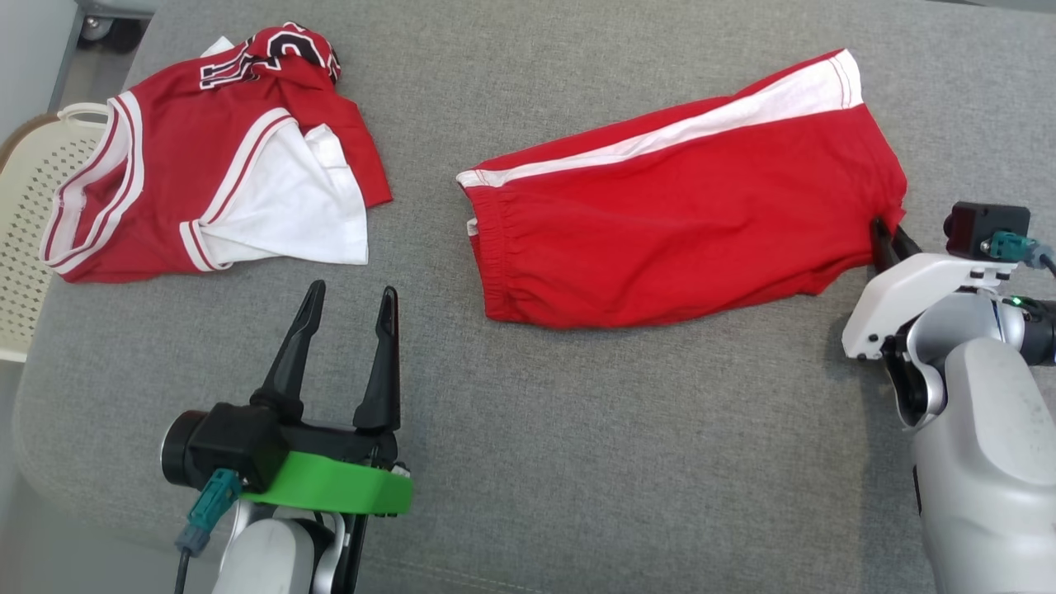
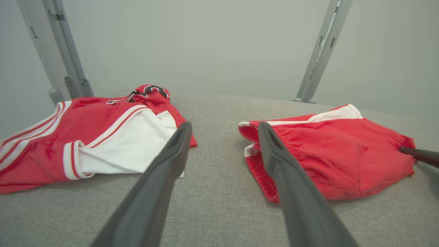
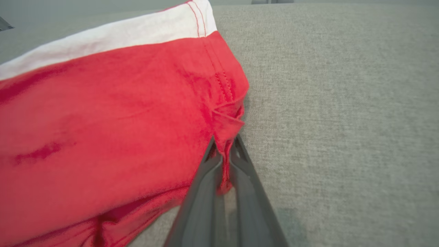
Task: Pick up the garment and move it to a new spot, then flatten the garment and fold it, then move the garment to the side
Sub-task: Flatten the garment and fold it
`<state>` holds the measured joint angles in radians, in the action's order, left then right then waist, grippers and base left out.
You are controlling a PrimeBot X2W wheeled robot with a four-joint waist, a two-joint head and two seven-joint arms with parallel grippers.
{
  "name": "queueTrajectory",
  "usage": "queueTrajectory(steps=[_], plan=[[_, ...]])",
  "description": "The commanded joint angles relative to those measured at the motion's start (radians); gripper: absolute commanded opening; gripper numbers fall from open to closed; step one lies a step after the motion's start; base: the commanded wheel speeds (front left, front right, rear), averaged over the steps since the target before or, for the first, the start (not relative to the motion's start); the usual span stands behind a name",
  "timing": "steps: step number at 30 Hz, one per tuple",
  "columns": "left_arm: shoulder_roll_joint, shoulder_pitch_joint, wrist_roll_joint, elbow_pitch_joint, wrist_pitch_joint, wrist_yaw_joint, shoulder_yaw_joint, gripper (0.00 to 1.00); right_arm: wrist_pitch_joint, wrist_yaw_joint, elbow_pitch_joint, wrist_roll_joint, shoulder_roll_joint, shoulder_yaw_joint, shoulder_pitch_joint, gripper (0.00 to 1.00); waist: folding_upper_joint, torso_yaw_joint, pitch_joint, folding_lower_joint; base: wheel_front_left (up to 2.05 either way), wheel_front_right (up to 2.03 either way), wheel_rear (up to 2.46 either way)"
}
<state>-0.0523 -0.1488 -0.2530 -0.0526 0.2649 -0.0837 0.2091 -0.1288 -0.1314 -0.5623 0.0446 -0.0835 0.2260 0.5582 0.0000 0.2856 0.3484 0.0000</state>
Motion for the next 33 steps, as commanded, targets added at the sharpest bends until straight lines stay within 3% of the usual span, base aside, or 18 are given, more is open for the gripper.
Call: queueTrajectory(steps=[1,5,19,20,21,30,33], plan=[[0.001,-0.006,0.0,-0.003,0.0,-0.001,0.0,1.0,0.004,0.002,-0.007,-0.015,0.003,0.004,-0.04,0.0,0.0,-0.003,-0.008,0.0,0.0,0.0,0.0],[0.001,0.005,-0.001,-0.012,0.0,-0.001,0.0,1.0,0.038,0.002,0.023,-0.024,0.017,0.022,-0.086,0.0,0.0,-0.015,-0.033,0.0,0.0,0.0,0.0],[-0.008,0.071,0.021,-0.036,0.0,0.002,-0.053,1.0,0.064,0.002,0.162,0.144,0.031,-0.046,-0.278,0.0,0.0,-0.091,-0.135,0.0,0.0,0.0,0.0],[-0.012,0.076,0.025,-0.042,0.0,0.005,-0.055,1.0,0.064,0.002,0.162,0.147,0.031,-0.052,-0.289,0.55,0.0,-0.095,-0.14,0.0,0.0,0.0,0.0],[-0.015,0.081,0.029,-0.048,0.0,0.005,-0.053,1.0,0.065,0.002,0.161,0.148,0.032,-0.06,-0.299,1.0,0.0,-0.098,-0.144,0.0,0.0,0.0,0.0],[-0.024,0.092,0.025,-0.101,-0.001,0.058,-0.085,1.0,0.148,0.001,0.151,0.114,0.031,-0.067,-0.341,1.0,0.0,-0.12,-0.21,0.0,0.0,0.0,0.0],[-0.02,0.116,0.016,-0.103,0.0,0.074,-0.109,1.0,0.212,0.001,0.172,0.161,0.032,-0.087,-0.361,1.0,0.0,-0.136,-0.244,0.0,0.0,0.0,0.0]])
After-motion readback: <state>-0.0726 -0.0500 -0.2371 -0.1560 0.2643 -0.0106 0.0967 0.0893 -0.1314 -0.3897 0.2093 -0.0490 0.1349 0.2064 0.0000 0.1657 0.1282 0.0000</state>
